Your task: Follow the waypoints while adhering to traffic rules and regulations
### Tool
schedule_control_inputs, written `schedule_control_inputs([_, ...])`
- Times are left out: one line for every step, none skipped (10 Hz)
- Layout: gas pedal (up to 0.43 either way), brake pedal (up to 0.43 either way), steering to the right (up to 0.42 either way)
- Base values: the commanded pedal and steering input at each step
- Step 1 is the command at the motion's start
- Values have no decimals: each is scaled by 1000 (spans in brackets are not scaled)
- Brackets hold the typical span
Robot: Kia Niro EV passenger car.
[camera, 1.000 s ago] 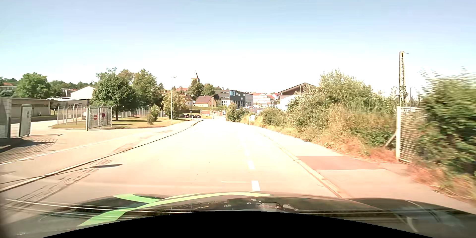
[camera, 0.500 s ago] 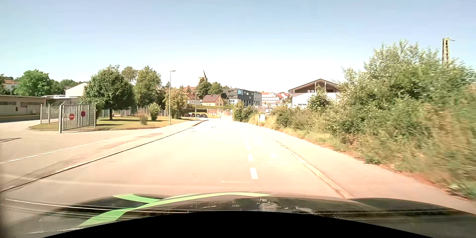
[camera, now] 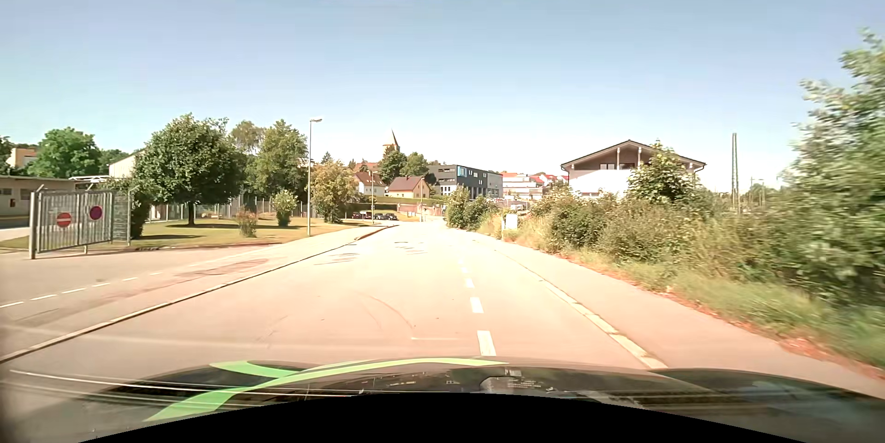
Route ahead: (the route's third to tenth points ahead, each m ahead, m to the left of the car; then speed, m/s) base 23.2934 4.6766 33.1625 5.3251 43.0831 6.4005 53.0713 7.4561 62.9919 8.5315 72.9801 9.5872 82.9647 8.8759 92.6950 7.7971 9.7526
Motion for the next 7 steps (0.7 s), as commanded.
schedule_control_inputs([47, 0, -36])
schedule_control_inputs([47, 0, -35])
schedule_control_inputs([47, 0, -33])
schedule_control_inputs([47, 0, -30])
schedule_control_inputs([47, 0, -27])
schedule_control_inputs([47, 0, -25])
schedule_control_inputs([39, 0, -24])
